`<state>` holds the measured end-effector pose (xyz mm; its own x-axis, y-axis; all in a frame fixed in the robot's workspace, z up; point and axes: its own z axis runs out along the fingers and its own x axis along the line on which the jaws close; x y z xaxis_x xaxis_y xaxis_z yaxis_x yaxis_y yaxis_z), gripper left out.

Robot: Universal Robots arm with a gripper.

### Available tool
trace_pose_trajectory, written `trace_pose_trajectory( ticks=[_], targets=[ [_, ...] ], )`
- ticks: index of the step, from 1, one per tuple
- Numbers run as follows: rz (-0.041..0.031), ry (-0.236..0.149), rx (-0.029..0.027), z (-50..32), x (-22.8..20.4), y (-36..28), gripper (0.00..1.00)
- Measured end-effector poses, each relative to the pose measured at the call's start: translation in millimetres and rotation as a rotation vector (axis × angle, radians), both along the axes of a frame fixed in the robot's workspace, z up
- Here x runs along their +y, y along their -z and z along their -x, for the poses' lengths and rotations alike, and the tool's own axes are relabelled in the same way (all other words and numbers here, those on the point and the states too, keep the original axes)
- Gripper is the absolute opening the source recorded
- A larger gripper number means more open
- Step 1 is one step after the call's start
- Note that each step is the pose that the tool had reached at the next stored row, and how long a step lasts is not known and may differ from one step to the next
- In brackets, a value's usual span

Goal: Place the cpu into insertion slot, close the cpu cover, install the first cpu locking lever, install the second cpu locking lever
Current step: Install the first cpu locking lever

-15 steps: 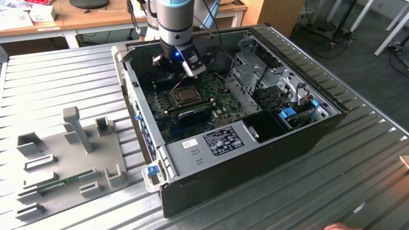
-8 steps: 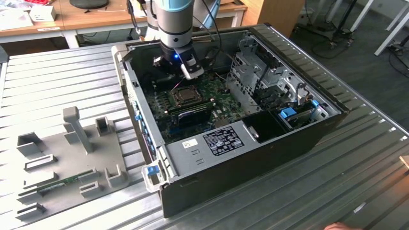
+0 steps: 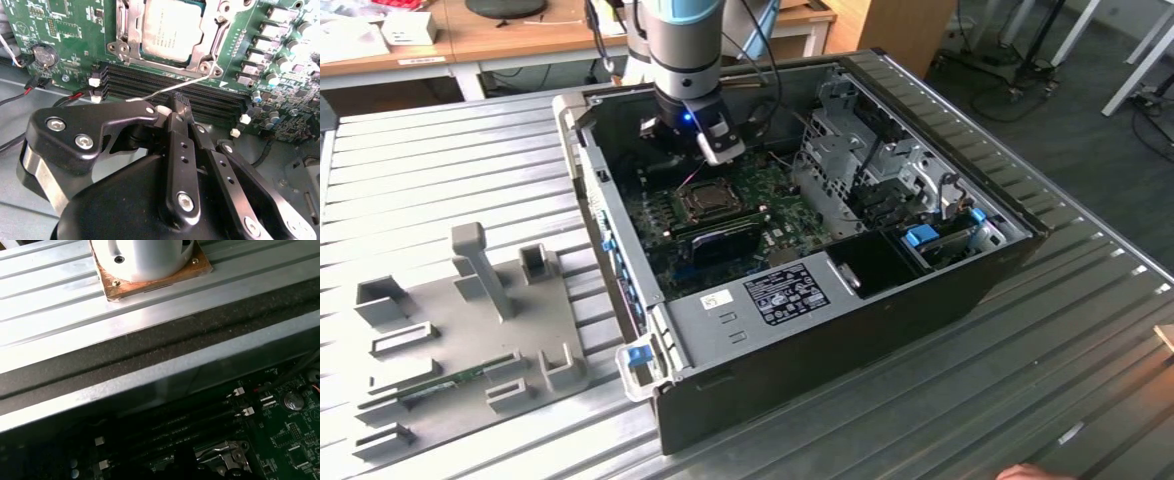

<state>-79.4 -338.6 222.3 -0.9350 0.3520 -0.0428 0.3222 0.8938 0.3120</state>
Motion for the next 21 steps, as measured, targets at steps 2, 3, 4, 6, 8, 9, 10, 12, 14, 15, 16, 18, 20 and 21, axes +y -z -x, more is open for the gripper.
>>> trace_pose_trajectory(
  ticks=[2, 3, 4, 6, 8, 9, 10, 12, 14, 15, 16, 18, 20, 21],
  targets=[
    [-0.0001, -0.011, -0.0002, -0.3, 0.2, 0.8, 0.11],
    [0.0003, -0.017, 0.0001, -0.3, 0.3, 0.8, 0.11],
    [0.0003, -0.017, 0.0002, -0.3, 0.3, 0.8, 0.11],
    [0.0002, -0.017, 0.0003, -0.3, 0.3, 0.9, 0.11],
    [0.0000, -0.020, 0.0003, -0.9, 0.3, 1.0, 0.11],
    [0.0001, -0.030, 0.0002, -1.2, 0.3, 1.1, 0.11],
    [0.0001, -0.045, 0.0003, -1.2, 0.3, 1.2, 0.11],
    [0.0001, -0.079, 0.0003, -1.3, 0.3, 1.6, 0.11],
    [0.0000, -0.103, 0.0003, -2.1, 0.4, 2.1, 0.11],
    [0.0001, -0.104, 0.0002, -3.0, 0.3, 2.2, 0.11],
    [0.0002, -0.104, 0.0003, -4.1, 0.3, 2.3, 0.11],
    [0.0000, -0.104, 0.0003, -6.8, 0.3, 2.8, 0.11],
    [0.0000, -0.104, 0.0003, -8.0, 0.3, 3.9, 0.11],
    [0.0002, -0.104, 0.0003, -8.2, 0.3, 4.6, 0.11]
  ],
)
